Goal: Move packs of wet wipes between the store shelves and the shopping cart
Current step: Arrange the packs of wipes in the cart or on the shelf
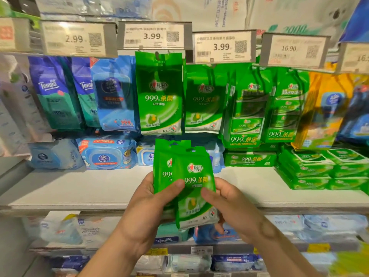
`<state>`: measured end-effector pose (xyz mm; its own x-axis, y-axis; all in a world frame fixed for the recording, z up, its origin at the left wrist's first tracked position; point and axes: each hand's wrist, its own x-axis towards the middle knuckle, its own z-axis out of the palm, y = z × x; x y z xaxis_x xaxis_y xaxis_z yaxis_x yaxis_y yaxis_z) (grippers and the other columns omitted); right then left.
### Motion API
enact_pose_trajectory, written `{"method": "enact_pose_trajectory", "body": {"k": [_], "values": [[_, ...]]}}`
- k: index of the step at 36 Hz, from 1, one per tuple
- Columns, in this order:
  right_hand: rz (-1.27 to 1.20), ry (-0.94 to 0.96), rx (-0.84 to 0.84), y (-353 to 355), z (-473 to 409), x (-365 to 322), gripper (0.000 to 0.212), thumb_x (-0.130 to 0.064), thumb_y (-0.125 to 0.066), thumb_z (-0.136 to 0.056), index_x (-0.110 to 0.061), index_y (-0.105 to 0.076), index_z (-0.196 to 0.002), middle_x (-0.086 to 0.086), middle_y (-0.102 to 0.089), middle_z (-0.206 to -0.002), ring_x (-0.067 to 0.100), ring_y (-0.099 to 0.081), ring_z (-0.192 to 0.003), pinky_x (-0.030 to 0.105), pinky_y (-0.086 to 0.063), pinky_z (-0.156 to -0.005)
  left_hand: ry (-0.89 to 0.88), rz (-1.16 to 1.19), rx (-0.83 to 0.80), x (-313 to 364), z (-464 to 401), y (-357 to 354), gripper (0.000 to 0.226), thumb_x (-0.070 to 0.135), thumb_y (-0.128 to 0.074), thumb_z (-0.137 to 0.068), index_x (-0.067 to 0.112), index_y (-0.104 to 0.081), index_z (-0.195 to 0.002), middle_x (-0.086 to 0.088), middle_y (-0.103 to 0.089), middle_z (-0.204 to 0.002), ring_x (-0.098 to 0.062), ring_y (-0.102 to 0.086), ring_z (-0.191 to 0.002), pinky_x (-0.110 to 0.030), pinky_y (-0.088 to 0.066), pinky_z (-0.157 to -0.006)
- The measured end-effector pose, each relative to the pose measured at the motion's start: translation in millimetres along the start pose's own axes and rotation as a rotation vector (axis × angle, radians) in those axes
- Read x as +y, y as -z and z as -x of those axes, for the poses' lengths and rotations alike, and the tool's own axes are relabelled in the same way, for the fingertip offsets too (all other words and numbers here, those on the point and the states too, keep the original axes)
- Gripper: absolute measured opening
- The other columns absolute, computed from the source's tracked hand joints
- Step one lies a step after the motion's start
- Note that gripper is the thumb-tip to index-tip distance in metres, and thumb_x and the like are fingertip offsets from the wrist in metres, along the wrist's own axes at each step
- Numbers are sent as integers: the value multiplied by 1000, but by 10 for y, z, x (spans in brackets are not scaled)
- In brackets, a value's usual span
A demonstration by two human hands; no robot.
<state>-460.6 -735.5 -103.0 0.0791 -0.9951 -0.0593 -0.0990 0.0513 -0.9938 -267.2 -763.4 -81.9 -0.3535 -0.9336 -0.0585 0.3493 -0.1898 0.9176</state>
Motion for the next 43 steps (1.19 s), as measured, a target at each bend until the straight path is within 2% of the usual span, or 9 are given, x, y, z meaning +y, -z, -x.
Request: {"method": "enact_pose_trajectory", "body": {"k": [4,7,13,17,21,26,31,40,43], "values": [[-79,21,52,61,7,36,28,-32,-47,-105,-12,-51,-124,18,-75,-99,32,-62,-54,27,-35,-37,-17,37,39,6,-37,10,43,11,-66,-85,11,-61,-128,-17,-74,-117,-38,-70,-110,-47,-54,-91],[-156,45,238,98,-23,98,36,-34,-49,-104,-9,-48,-129,31,-68,-97,31,-57,-48,26,-32,-37,-27,56,43,37,-37,13,44,6,-64,-84,11,-62,-128,-16,-75,-116,-34,-72,-109,-47,-51,-98],[-208,172,514,145,-97,45,25,-37,-47,-105,-15,-56,-112,7,-57,-70,21,-42,-40,22,-23,-39,-59,40,8,80,-38,57,52,2,-76,-79,10,-62,-128,-18,-74,-118,-37,-70,-111,-47,-50,-102],[-126,313,524,125,-66,-175,22,-34,-45,-106,-21,-58,-93,4,-56,-59,22,-43,-40,22,-28,-38,-93,52,-13,76,-53,96,53,7,-70,-75,8,-62,-128,-20,-72,-120,-39,-70,-112,-43,-58,-96],[-89,402,551,106,-69,-446,18,-29,-47,-105,-15,-55,-97,8,-56,-60,21,-44,-38,22,-31,-33,-104,46,-37,79,-52,138,52,5,-70,-74,9,-64,-125,-21,-73,-119,-38,-71,-109,-37,-61,-87],[-106,523,504,79,-108,-761,29,-48,-54,-92,-20,-58,-100,11,-61,-71,20,-48,-37,20,-33,-33,-110,39,-35,103,-50,136,54,4,-70,-74,8,-62,-127,-20,-73,-119,-35,-72,-105,-36,-61,-86],[-92,655,473,91,-149,-941,26,-46,-55,-94,-20,-58,-99,9,-61,-69,20,-50,-37,20,-35,-34,-96,37,-25,134,-19,116,49,-2,-70,-79,10,-63,-126,-19,-75,-115,-32,-74,-100,-35,-62,-83],[-46,597,532,178,-256,-885,32,-45,-57,-100,-13,-56,-107,39,-55,-80,26,-53,-39,27,-37,-35,-66,48,16,131,13,112,46,2,-65,-78,12,-65,-123,-18,-75,-114,-33,-74,-102,-41,-60,-86],[-61,545,538,180,-294,-797,40,-50,-59,-96,-12,-57,-103,31,-56,-69,31,-53,-43,30,-38,-38,-65,63,29,127,13,108,48,0,-72,-79,10,-64,-125,-19,-74,-117,-37,-72,-107,-46,-58,-94]]}}
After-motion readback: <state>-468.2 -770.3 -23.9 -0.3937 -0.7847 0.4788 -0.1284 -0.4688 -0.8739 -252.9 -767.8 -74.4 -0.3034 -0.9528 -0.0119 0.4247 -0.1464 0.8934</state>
